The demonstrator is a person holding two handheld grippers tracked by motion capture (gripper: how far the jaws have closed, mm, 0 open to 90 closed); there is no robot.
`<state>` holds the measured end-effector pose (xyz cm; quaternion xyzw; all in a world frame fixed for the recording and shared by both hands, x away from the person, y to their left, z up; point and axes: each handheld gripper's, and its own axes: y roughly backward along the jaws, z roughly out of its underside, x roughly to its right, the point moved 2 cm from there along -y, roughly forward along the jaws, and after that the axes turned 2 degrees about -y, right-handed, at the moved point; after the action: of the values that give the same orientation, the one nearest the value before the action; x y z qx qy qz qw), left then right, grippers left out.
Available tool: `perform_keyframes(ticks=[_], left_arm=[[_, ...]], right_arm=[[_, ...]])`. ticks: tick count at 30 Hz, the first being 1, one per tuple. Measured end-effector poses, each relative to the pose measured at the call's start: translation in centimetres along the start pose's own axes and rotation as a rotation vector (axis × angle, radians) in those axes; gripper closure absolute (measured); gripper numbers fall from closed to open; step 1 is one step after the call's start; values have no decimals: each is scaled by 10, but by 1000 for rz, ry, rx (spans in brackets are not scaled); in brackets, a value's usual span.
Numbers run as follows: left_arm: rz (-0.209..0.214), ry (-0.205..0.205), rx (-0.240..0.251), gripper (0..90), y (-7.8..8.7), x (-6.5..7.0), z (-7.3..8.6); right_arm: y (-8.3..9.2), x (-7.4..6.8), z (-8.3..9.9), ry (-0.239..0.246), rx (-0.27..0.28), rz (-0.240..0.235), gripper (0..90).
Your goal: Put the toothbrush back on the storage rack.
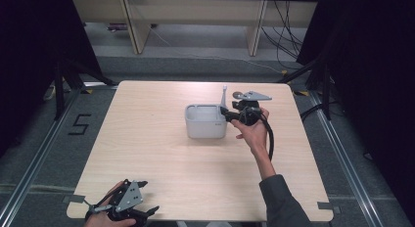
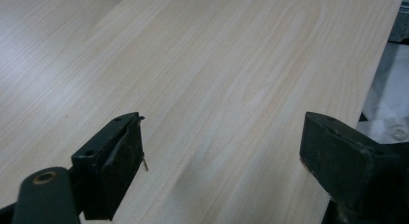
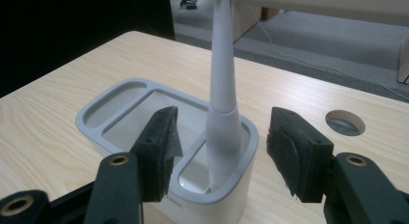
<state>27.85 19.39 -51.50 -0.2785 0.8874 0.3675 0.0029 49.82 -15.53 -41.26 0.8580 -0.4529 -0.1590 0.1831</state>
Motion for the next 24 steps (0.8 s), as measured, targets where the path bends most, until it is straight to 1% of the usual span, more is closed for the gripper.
perform_keyframes(ticks=[1,2,3,4,5,7,8,9,10,11,12,13,14,15,16,17,18,19,20,21,22,23,24], left_arm=[[-4,0,-8,148,0,0,0],[-4,1,-11,148,1,0,0],[-5,1,-10,148,1,0,0],[-4,2,-9,148,1,0,0],[-4,2,-9,148,1,0,0],[-2,1,-15,148,0,0,0],[-5,3,-13,148,-1,0,0],[-15,-1,-6,148,0,0,0],[-13,-3,-4,148,0,0,0],[-9,3,4,148,0,0,0],[-7,-2,-15,148,0,0,0],[-11,2,-14,148,-1,0,0],[-9,4,-13,148,0,0,0],[-12,-4,1,148,-1,0,0],[-10,10,6,148,-1,1,0],[-6,2,-13,148,0,1,0],[-5,4,-7,148,0,1,0],[-2,-4,-2,148,0,0,0],[-13,-7,-6,148,1,0,-1],[-3,3,-6,148,1,1,-1],[-1,-9,-17,148,1,1,-1],[-14,-10,-15,148,0,1,-1],[-2,4,-6,148,0,2,-1]], right_arm=[[0,0,0,1,3,-4,440],[1,-1,1,-16,-1,-6,438],[2,-1,2,-3,8,-14,438],[4,0,3,8,7,-1,435],[4,0,4,10,11,-1,435],[7,-2,7,-16,12,-12,433],[8,-1,7,-5,9,-13,432],[9,-1,8,-18,16,-21,430],[10,-2,10,-25,23,-18,430],[10,-1,10,-9,22,-24,429],[13,-3,11,-26,13,-17,424],[14,-4,13,-37,15,-20,423],[15,-2,13,-13,23,-24,422],[16,-2,14,-8,21,-26,416],[16,-2,14,-8,21,-26,416],[18,-2,14,-8,21,-13,415],[19,-2,14,-2,38,-17,410],[20,-3,14,-17,24,-24,402],[20,-2,15,-5,26,-25,396],[21,-3,17,-13,21,-21,395],[22,-3,18,-10,11,-25,393],[22,-3,20,7,24,-26,389],[22,-3,20,7,24,-26,389]])
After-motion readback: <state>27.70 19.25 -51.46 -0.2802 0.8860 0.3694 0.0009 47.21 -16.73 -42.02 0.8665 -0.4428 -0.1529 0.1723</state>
